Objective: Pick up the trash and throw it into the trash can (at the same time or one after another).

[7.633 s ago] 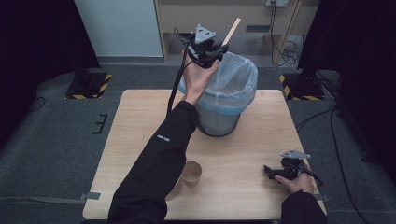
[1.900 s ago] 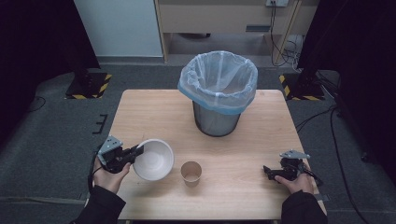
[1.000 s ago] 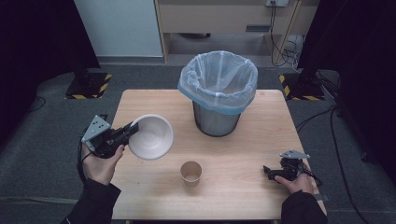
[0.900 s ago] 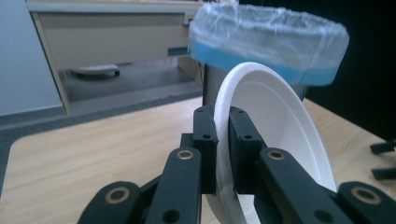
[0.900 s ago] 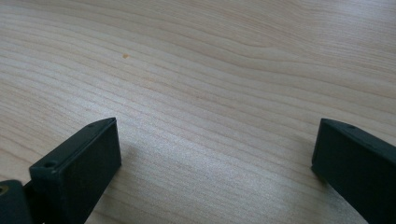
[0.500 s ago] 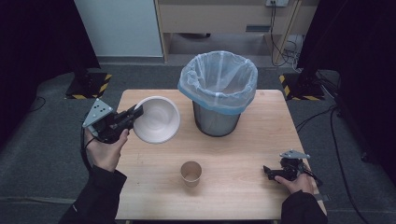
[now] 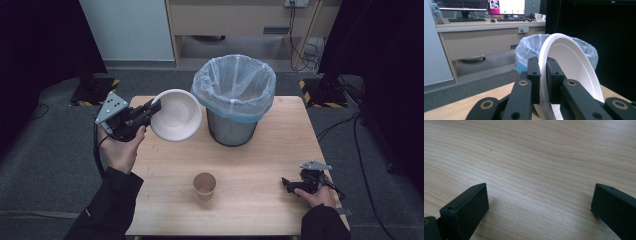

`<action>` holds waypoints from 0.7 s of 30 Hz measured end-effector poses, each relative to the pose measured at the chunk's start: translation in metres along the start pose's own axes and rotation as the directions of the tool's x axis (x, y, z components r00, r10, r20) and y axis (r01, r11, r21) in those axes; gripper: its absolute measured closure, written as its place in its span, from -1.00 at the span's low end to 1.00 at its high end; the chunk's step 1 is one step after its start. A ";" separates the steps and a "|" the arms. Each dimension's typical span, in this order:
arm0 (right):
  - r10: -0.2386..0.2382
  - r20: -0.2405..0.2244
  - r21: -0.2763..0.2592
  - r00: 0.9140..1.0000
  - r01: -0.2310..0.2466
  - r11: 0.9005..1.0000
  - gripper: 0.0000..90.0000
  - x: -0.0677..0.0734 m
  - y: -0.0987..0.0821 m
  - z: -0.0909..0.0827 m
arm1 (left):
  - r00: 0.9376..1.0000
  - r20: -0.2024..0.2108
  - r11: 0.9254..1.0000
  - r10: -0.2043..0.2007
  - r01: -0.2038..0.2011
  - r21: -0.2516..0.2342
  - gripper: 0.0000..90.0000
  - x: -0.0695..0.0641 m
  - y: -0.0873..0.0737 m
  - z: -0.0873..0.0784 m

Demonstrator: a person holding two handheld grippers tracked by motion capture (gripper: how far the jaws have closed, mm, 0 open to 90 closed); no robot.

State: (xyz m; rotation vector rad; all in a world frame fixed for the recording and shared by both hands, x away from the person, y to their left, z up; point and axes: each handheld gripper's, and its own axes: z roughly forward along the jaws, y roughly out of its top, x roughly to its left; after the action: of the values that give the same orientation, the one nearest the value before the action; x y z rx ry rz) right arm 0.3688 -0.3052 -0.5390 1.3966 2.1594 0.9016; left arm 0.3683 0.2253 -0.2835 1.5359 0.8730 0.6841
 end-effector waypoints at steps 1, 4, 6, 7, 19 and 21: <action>0.000 0.000 0.000 1.000 0.000 1.000 -0.97 0.000 0.000 0.000 | 1.000 0.001 1.000 0.002 -0.002 -0.005 0.84 -0.001 0.002 0.002; 0.000 0.000 0.000 1.000 0.000 1.000 -0.97 0.000 0.000 0.000 | 1.000 0.003 1.000 0.010 -0.010 -0.015 0.84 -0.004 0.009 0.007; 0.000 0.000 0.000 1.000 0.000 1.000 -0.97 0.000 0.000 0.000 | 1.000 0.004 1.000 0.012 -0.012 -0.021 0.84 -0.006 0.014 0.011; 0.000 0.000 0.000 1.000 0.000 1.000 -0.97 0.000 0.000 0.000 | 1.000 0.005 1.000 0.017 -0.017 -0.022 0.84 -0.007 0.015 0.012; 0.000 -0.001 0.000 1.000 0.000 1.000 -0.97 0.000 0.000 0.000 | 1.000 0.007 0.998 0.025 -0.024 -0.056 0.84 -0.016 0.038 0.035; 0.000 0.000 0.000 1.000 0.000 1.000 -0.97 0.000 0.000 0.000 | 1.000 0.005 0.998 0.031 -0.030 -0.060 0.84 -0.018 0.043 0.039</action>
State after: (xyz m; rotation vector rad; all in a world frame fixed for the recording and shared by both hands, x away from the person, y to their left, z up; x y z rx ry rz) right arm 0.3688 -0.3052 -0.5390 1.3965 2.1600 0.9015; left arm 0.3971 0.1874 -0.2460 1.4998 0.8189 0.7210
